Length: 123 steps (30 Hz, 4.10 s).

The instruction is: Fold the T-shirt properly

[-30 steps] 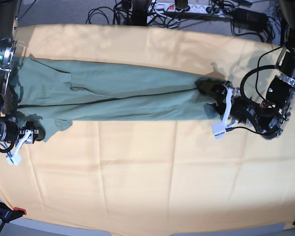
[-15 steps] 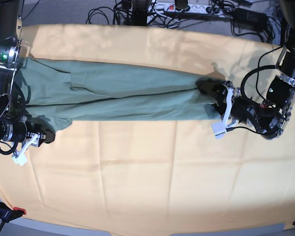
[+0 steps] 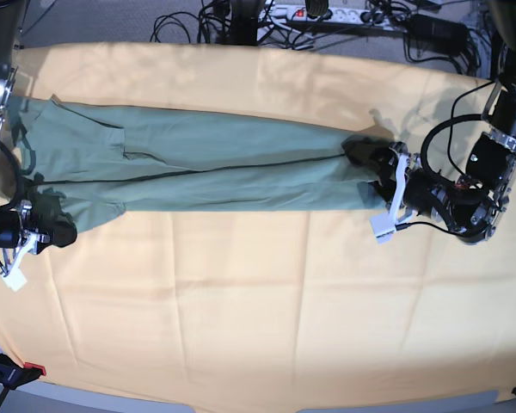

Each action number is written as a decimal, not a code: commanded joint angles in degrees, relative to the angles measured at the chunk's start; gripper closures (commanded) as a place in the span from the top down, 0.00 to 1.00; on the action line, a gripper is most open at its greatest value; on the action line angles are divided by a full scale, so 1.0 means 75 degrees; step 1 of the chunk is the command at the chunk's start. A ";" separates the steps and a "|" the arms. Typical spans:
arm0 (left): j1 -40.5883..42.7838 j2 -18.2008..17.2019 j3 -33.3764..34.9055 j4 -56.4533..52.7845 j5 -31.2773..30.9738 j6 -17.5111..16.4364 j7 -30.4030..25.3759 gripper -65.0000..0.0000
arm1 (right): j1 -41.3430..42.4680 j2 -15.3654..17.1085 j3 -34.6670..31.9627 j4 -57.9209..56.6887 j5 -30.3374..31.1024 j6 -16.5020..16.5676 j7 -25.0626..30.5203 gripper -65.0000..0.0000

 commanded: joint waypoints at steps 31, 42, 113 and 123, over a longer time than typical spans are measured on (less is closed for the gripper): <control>-0.0487 -0.0137 -0.0828 0.0090 -0.0182 -0.0057 -0.0079 0.43 | -0.2888 0.1177 0.0044 0.3474 0.1359 0.0040 0.0045 0.00; -0.0487 -0.0137 -0.2174 0.0090 -0.0182 -0.0057 -0.0082 0.43 | -0.3375 0.1396 0.0041 0.3474 0.1359 0.0040 0.0045 0.09; 0.3264 0.0373 -0.5986 0.0090 0.1816 0.1090 -0.0775 0.44 | -0.4071 0.0268 0.0052 0.3841 -0.2978 -0.0044 0.2317 0.00; 0.3308 0.0670 -0.5362 0.0207 0.1903 0.1282 -0.0860 0.44 | -0.4068 0.0268 0.0052 0.3841 -0.2984 -0.0175 0.2314 0.00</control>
